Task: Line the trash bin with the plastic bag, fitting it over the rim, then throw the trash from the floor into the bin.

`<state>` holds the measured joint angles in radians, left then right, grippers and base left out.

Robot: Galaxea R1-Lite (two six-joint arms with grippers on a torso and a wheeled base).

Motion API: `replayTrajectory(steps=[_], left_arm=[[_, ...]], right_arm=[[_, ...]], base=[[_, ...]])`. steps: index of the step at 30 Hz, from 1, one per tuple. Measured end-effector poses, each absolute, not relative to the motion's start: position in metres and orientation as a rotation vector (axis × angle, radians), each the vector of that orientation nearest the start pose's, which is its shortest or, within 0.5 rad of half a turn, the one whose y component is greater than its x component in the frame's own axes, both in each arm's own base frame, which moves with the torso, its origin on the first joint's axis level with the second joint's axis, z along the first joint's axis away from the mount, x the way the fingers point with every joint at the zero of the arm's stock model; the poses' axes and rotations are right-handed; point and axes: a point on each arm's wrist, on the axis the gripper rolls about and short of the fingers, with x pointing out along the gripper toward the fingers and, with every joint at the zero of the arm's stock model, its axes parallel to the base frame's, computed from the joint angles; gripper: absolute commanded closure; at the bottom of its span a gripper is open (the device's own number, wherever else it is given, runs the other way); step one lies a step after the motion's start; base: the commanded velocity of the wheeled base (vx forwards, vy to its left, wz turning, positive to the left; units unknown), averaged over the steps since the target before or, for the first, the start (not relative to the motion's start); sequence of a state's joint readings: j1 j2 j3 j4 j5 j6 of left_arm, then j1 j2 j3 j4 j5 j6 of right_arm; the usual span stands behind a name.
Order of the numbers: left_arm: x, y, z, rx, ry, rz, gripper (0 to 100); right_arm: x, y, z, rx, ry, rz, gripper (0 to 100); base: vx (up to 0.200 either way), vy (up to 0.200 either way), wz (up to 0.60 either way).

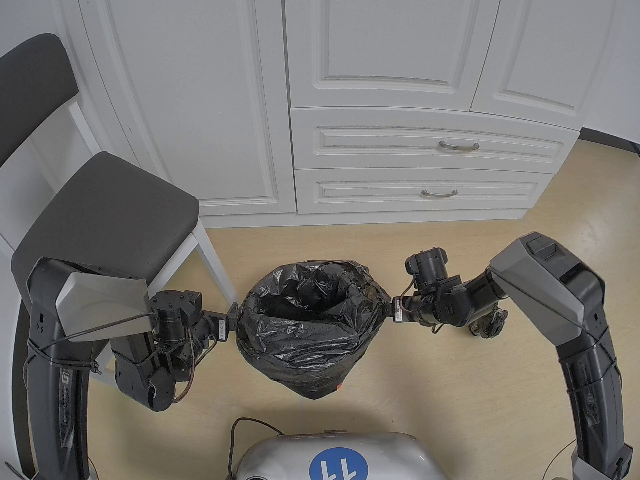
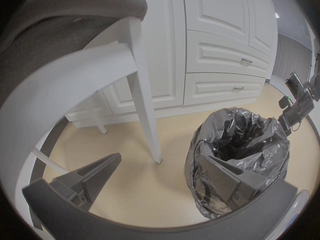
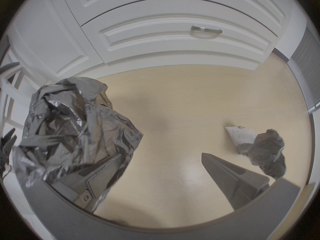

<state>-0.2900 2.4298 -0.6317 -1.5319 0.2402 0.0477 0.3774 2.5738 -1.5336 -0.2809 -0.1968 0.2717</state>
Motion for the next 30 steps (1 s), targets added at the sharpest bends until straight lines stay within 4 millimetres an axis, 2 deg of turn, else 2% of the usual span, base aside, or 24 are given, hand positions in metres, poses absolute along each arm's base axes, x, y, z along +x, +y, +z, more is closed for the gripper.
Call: replayTrajectory(steps=[5,11,14,18,23,30], left_arm=[[0.337,-0.095,0.002,0.102,0.229,-0.107,0],[0.309,-0.091,0.039,0.06,0.192,-0.296,0],[0.291,-0.087,0.06,0.028,0.165,-0.389,0],[0.27,-0.083,0.086,-0.008,0.111,-0.466,0],[0.251,-0.079,0.113,-0.028,0.029,-0.506,0],[0.236,-0.071,0.147,-0.033,-0.105,-0.499,0]], right_arm=[[0.416,0.158,0.005,-0.048,0.782,0.094,0],[0.374,0.153,0.073,-0.156,0.7,0.164,0],[0.353,0.159,0.104,-0.199,0.642,0.198,0],[0.328,0.186,0.13,-0.243,0.569,0.274,0],[0.315,0.224,0.135,-0.325,0.52,0.381,0],[0.318,0.273,0.112,-0.435,0.503,0.488,0]], base=[[0.0,0.0,0.0],[0.0,0.0,0.0],[0.0,0.0,0.0],[0.0,0.0,0.0],[0.0,0.0,0.0],[0.0,0.0,0.0]])
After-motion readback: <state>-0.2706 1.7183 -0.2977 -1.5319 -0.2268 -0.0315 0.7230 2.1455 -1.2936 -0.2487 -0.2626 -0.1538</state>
